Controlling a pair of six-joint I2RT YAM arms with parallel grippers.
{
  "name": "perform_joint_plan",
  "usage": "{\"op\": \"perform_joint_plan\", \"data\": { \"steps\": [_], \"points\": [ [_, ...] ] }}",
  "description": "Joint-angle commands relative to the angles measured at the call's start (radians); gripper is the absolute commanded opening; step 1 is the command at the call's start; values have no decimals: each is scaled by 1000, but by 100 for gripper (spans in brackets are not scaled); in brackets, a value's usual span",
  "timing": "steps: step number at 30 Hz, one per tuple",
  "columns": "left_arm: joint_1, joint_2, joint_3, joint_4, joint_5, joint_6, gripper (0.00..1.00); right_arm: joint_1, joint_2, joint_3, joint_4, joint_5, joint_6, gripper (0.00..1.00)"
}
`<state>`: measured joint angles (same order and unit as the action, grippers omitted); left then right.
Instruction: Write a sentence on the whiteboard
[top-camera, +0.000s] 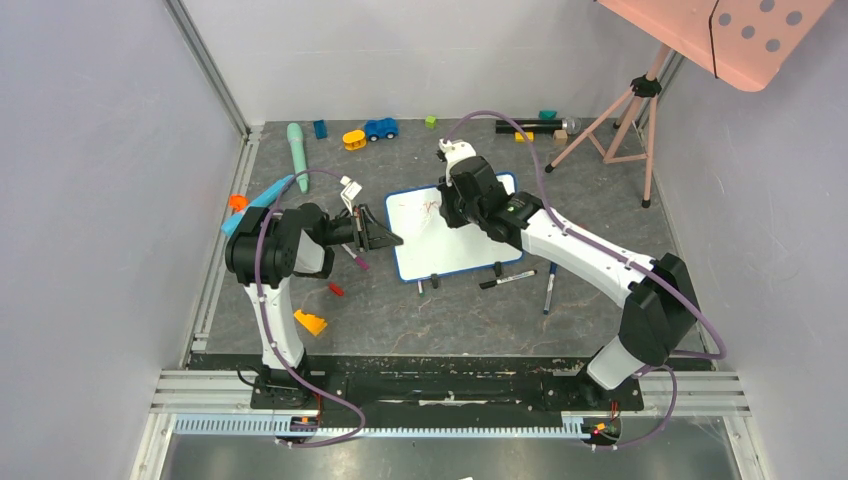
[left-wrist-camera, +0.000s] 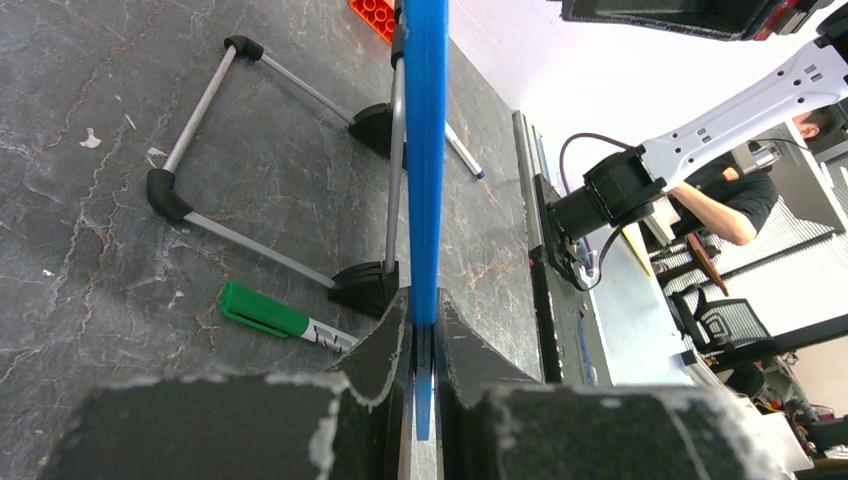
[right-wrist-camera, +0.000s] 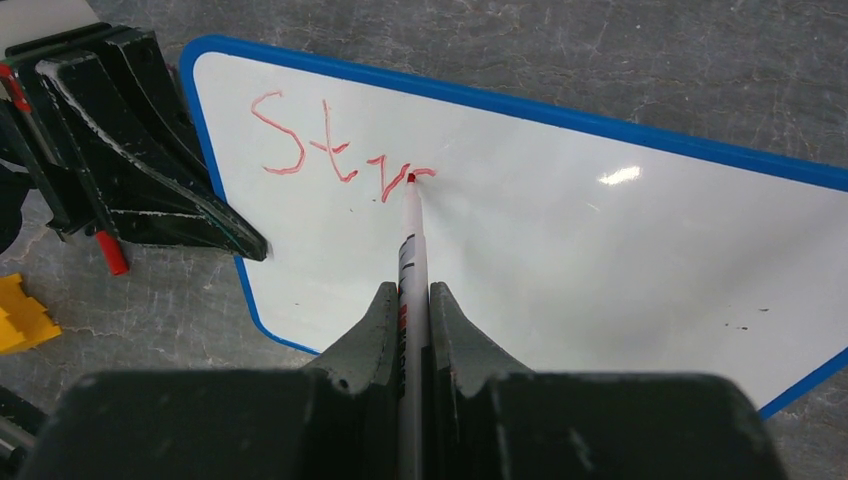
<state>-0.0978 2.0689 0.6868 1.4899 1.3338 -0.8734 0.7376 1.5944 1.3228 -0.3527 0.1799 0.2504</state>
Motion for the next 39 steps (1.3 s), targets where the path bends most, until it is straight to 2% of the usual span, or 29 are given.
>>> {"op": "perform_joint_plan", "data": {
  "steps": [1,9,17,28,39],
  "points": [
    [-3,6,-5,67,41,22,2,-3,-11,-36,17,-3,-10,0],
    [-3,8,-4,67,41,22,2,-4,-28,-50,-16,51,-15,0],
    [-2,7,-4,67,42,22,2,-9,-9,5,-44,110,-19,0],
    [-2,7,-4,67,41,22,2,-16,27,63,-42,106,-17,0],
    [-2,9,-4,67,40,22,2,-15,28,51,-2,54,-10,0]
  ]
}}
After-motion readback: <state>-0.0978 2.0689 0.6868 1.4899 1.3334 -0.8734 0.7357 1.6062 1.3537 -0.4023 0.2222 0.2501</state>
